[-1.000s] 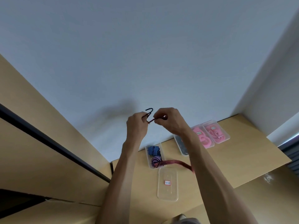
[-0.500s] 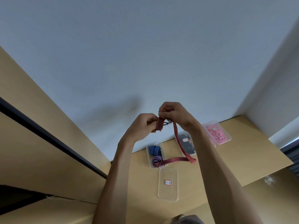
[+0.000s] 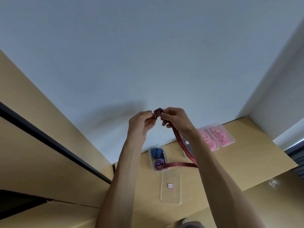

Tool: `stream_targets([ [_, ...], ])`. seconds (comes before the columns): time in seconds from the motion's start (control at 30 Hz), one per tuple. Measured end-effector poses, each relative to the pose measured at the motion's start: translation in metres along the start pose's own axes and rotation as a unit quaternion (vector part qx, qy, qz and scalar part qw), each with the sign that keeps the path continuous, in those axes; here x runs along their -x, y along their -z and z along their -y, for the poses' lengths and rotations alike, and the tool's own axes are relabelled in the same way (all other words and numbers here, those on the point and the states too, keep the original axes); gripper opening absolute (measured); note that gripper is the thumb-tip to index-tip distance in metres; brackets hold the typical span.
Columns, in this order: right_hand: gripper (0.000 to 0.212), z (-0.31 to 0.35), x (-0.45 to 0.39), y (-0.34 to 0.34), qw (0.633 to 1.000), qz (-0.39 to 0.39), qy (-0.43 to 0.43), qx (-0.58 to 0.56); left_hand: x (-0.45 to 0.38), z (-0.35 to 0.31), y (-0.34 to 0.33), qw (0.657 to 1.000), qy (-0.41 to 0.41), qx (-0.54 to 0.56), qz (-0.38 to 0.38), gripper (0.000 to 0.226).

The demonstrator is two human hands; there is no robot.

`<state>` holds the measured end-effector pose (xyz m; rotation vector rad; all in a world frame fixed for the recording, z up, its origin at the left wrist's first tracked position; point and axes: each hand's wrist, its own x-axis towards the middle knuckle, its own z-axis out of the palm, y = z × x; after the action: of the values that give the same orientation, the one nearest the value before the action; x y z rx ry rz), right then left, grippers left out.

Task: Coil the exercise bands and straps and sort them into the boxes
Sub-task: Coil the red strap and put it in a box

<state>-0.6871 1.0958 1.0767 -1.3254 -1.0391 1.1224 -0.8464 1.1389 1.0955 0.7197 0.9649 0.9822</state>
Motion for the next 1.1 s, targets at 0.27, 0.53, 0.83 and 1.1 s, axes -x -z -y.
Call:
stream_targets([
  [0.27, 0.019, -0.021, -0.001, -0.015, 0.997, -0.066, -0.045, 0.014, -0.006, 0.012, -0.001, 0.979, -0.102, -0.16, -0.073, 0.03],
  [0.53, 0.012, -0.029, 0.005, -0.013, 0.979, -0.03, -0.056, -0.192, -0.005, 0.003, 0.014, 0.987, 0.038, -0.136, 0.078, 0.005],
  [0.83, 0.036, -0.011, 0.013, -0.041, 0.967, -0.047, -0.095, 0.232, -0.012, 0.026, 0.013, 0.88, -0.262, -0.365, -0.154, 0.008],
  [1.1, 0.021, 0.032, 0.006, -0.039, 0.902, -0.033, -0.036, 0.43, -0.011, 0.039, 0.023, 0.816, -0.348, -0.458, -0.052, 0.013],
])
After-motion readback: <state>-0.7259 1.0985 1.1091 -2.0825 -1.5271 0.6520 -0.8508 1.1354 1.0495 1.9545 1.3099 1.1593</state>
